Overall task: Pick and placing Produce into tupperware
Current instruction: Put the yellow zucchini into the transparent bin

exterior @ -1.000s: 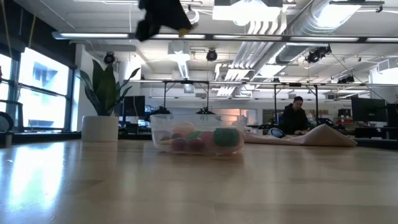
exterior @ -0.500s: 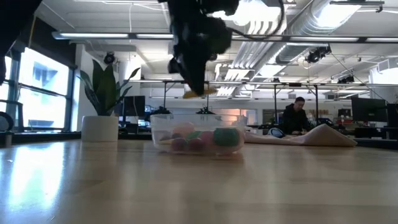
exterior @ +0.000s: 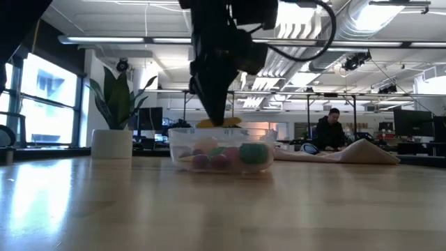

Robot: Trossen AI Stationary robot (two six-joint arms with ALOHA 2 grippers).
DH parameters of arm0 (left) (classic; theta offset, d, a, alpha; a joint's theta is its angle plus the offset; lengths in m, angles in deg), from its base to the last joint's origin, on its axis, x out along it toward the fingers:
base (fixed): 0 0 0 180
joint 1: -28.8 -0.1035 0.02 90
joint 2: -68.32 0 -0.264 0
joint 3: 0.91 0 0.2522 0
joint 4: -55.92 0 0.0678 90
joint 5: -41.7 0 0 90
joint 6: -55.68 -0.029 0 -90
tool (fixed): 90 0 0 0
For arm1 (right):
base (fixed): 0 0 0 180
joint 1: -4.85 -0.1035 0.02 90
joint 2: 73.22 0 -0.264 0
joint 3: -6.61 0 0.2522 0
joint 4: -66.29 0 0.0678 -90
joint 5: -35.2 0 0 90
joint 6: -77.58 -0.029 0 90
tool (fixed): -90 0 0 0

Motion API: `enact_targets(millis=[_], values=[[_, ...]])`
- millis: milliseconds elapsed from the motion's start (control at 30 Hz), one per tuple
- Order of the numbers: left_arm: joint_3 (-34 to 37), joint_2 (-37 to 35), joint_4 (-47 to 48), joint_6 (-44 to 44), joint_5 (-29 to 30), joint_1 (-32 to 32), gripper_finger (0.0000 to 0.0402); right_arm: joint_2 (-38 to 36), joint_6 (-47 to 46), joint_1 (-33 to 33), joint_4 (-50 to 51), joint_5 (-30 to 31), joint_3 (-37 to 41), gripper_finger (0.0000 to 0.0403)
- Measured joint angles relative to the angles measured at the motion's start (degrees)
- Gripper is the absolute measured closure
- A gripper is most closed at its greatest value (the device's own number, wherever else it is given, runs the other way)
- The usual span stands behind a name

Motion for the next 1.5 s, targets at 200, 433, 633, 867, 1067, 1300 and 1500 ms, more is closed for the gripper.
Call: enact_targets(millis=[200, 433, 633, 867, 1067, 1300, 1500], values=[[0.13, 1.19, -0.64, 0.66, -0.02, -0.10, 0.0378, -0.01, 0.00, 0.00, 0.00, 0.00, -0.01, 0.0272], [-0.02, 2.96, -1.51, 0.46, 0.00, -0.13, 0.0378, 0.00, 0.02, 0.00, 0.00, 0.00, -0.01, 0.0272], [0.07, 4.56, -0.90, 0.44, 0.00, -0.15, 0.0378, 0.02, 0.02, 0.00, 0.00, 0.00, -0.01, 0.0272], [0.04, 4.54, -1.32, 0.46, 2.03, -0.10, 0.0378, 0.00, -0.01, 0.00, 0.00, 0.00, 0.00, 0.0272], [0.04, 4.54, -2.36, 0.45, 2.08, -0.10, 0.0378, 0.00, 0.01, 0.00, 0.00, 0.00, -0.01, 0.0272], [0.04, 4.52, -2.27, 0.46, 2.12, -0.10, 0.0378, 0.00, 0.02, 0.00, 0.00, 0.01, -0.01, 0.0272], [0.04, 4.52, -2.49, 0.46, 2.12, -0.10, 0.0361, 0.00, -0.01, 0.00, 0.00, 0.00, 0.01, 0.0272]])
